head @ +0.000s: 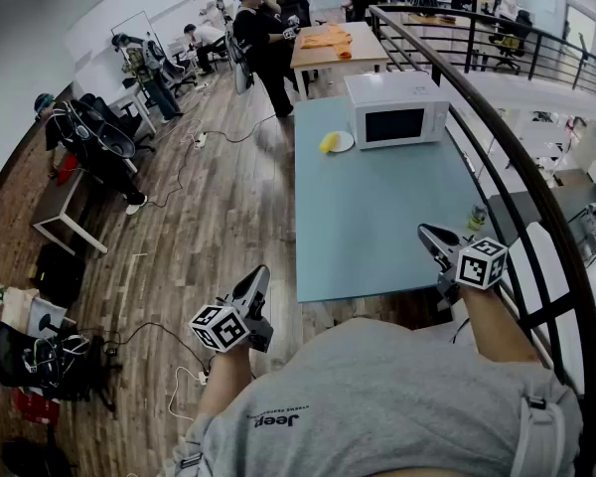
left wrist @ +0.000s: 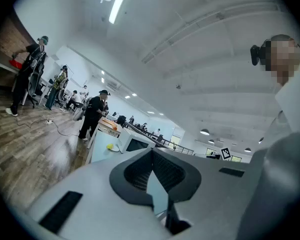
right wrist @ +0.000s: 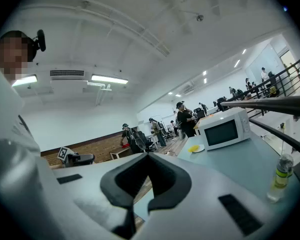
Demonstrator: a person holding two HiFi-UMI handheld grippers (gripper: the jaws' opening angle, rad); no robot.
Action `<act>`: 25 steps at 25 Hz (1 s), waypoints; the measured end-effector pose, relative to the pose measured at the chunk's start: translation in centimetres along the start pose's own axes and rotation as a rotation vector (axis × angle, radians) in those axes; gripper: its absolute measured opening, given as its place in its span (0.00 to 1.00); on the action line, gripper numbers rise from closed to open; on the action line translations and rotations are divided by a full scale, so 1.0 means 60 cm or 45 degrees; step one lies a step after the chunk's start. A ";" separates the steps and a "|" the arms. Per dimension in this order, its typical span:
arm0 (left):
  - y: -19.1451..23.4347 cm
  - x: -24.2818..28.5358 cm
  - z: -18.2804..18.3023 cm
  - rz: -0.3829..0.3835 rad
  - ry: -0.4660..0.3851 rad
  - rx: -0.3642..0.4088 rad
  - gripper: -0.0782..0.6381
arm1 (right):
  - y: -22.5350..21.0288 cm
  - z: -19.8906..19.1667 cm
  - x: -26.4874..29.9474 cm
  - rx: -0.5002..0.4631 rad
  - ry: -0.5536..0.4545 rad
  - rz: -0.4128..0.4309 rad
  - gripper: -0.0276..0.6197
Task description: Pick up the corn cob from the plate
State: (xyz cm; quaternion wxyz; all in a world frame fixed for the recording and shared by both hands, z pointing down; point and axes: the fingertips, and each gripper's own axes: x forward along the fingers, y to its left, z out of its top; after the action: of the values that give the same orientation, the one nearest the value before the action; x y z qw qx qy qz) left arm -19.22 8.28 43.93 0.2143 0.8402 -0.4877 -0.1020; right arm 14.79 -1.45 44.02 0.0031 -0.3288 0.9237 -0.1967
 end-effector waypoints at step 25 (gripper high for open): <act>-0.057 0.062 -0.021 0.045 0.041 0.009 0.13 | -0.076 -0.012 -0.024 0.119 0.007 0.091 0.07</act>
State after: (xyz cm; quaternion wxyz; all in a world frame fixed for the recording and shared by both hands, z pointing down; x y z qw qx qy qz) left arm -14.23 6.85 43.60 0.2210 0.8336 -0.4993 -0.0830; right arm 18.59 -3.54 46.16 0.0228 -0.2946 0.9246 -0.2405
